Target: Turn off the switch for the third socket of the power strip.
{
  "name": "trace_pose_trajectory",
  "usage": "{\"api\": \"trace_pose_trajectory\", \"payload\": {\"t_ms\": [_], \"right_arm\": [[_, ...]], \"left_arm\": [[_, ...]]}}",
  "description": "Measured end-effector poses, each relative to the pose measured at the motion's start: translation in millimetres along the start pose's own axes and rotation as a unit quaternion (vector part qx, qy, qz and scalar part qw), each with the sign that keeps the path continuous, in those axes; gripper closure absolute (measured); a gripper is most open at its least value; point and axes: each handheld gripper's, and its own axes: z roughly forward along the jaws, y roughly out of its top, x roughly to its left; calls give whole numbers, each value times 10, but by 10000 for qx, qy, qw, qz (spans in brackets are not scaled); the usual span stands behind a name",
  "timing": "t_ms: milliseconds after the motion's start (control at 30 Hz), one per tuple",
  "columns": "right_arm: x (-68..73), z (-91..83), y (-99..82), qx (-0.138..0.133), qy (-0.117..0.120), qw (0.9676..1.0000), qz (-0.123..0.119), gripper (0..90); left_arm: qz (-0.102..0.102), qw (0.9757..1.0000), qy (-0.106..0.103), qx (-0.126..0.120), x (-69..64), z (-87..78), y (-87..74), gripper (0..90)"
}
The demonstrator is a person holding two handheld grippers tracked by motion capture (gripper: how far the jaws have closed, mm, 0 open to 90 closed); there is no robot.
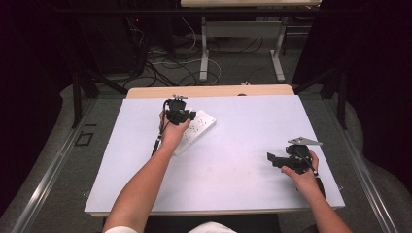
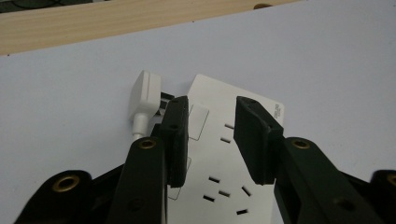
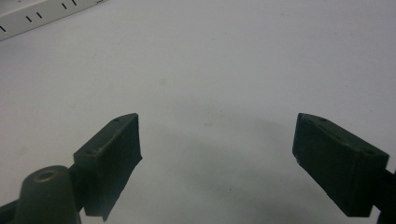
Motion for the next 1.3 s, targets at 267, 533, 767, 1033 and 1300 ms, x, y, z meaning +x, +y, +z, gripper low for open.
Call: {"api": "trace_pose_trajectory", "payload": {"t_ms": [267,533,767,1033,1300], "right_arm": [[-8,13,-3,4,9,10000,23,148],[-11,28,-11,62,31,10000,50,148],[-26,27,-14,47,39,10000,75,148],[-23,31,-11,39,23,10000,82,148],[-17,11,-13,51,8,9999,114,148]], "left_arm": [[67,10000,51,-21,29,145,-10,754],[171,9998,52,85,35,257,34,858],[120,9999,-14,110,33,318,73,900],[239,9995,-26,203,28,430,92,900],[240,9993,40,273,15,511,84,900]]}}
